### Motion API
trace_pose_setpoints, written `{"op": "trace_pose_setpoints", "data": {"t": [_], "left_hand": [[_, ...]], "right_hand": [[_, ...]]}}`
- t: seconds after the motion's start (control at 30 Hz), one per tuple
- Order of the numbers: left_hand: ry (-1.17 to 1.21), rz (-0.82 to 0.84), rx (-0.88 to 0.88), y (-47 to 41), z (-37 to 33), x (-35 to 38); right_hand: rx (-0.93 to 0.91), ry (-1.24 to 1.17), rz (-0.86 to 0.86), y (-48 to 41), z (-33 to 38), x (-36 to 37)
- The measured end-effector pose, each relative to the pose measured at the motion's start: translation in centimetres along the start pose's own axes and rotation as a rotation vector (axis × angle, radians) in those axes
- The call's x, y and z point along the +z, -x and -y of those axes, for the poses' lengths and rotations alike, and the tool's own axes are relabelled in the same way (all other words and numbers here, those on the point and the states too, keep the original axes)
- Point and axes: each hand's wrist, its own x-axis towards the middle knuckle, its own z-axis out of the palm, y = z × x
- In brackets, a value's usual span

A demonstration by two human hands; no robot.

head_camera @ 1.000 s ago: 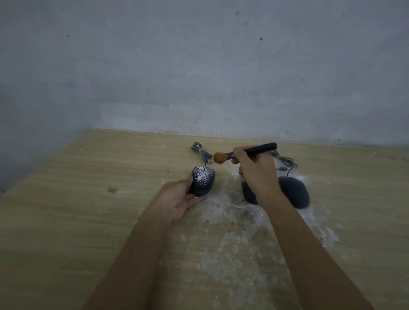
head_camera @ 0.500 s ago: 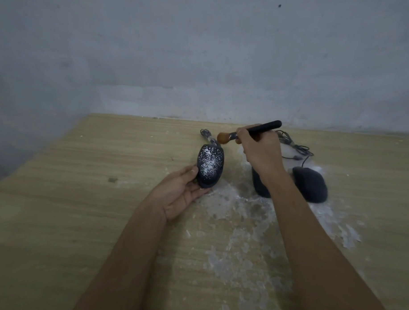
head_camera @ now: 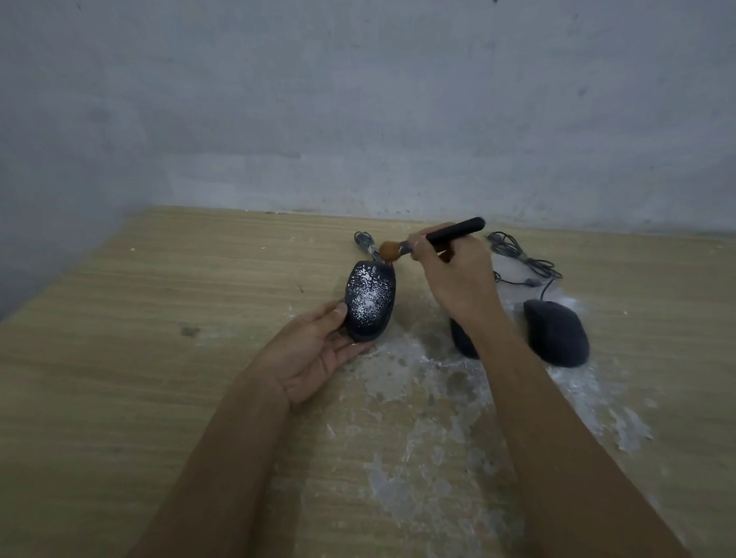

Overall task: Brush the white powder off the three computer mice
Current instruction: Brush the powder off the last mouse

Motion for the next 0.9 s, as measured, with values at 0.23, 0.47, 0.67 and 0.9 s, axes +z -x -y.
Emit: {"op": "trace_pose_setpoints", "data": {"t": [0.23,0.47,0.67,0.9], "left_hand": [[0.021,0.025,0.008,0.05,0.07,-0.24],[0.008,0.043,0.02,0.01,0.15,-0.29],[0.007,0.038,0.018,-0.12,0.13,-0.25],[-0.027,0.014,0.031,0.06,0.0,0.25]], "right_hand": [[0.027,0.019,-0.076,-0.29,-0.69,0.25],[-0.053,0.168,0.027,-0.42,-0.98,1.06],[-0.026,0.023,0.025,-0.8,-0.23,1.01],[-0.004,-0.024,-0.052,-0.85,-0.44,0.52]]}}
